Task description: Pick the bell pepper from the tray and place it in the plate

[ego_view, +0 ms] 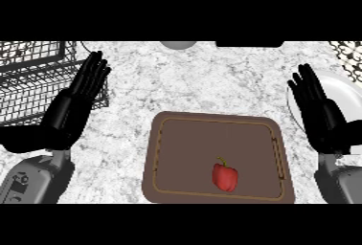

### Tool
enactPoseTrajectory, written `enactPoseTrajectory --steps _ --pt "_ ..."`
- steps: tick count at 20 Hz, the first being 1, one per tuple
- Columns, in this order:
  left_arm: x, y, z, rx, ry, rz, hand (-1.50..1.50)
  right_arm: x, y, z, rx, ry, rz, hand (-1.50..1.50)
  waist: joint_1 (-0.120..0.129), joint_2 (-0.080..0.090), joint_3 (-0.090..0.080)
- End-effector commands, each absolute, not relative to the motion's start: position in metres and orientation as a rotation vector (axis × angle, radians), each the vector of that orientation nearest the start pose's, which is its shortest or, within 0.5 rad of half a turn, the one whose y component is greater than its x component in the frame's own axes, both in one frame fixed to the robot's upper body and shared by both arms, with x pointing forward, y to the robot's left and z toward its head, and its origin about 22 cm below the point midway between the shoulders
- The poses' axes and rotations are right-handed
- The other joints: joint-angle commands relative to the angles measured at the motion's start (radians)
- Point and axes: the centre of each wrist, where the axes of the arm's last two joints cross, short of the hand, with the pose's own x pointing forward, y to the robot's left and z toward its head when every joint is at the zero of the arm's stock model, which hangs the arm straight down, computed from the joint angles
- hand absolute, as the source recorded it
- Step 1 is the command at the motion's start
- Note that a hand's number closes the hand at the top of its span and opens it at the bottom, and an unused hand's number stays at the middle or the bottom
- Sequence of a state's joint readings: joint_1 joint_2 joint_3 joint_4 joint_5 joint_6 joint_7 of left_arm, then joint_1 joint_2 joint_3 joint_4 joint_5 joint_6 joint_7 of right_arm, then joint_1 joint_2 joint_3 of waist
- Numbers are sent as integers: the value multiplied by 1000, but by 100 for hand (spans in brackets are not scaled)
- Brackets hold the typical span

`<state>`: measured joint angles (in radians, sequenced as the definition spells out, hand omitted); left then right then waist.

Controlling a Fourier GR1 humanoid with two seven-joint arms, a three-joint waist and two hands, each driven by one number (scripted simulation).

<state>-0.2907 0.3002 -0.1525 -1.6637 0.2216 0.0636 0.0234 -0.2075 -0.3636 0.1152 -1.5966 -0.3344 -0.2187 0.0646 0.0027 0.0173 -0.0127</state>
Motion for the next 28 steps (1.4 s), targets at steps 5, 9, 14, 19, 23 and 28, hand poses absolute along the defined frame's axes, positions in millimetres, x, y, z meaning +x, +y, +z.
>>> enactPoseTrajectory --steps 5,9,14,19,23,28 --pt "281 278 46 181 -1545 -120 0 271 -236 79 144 -1756 386 150 6 -16 13" --pt "270 285 20 182 -1422 -79 0 268 -284 81 -474 -1926 461 -150 -33 -19 13" --pt "278 304 16 176 -1420 -61 0 199 -275 -15 -194 -1957 476 -150 -23 -14 14" --pt "269 300 17 171 -1408 -87 0 189 -271 -22 -295 -1849 791 -150 -5 -18 12" --pt "276 302 18 176 -1404 -77 0 198 -263 8 -376 -1783 890 -150 -4 -18 12" --pt "276 267 14 160 -1395 -73 0 185 -247 44 -403 -1717 963 -150 -6 -19 12"
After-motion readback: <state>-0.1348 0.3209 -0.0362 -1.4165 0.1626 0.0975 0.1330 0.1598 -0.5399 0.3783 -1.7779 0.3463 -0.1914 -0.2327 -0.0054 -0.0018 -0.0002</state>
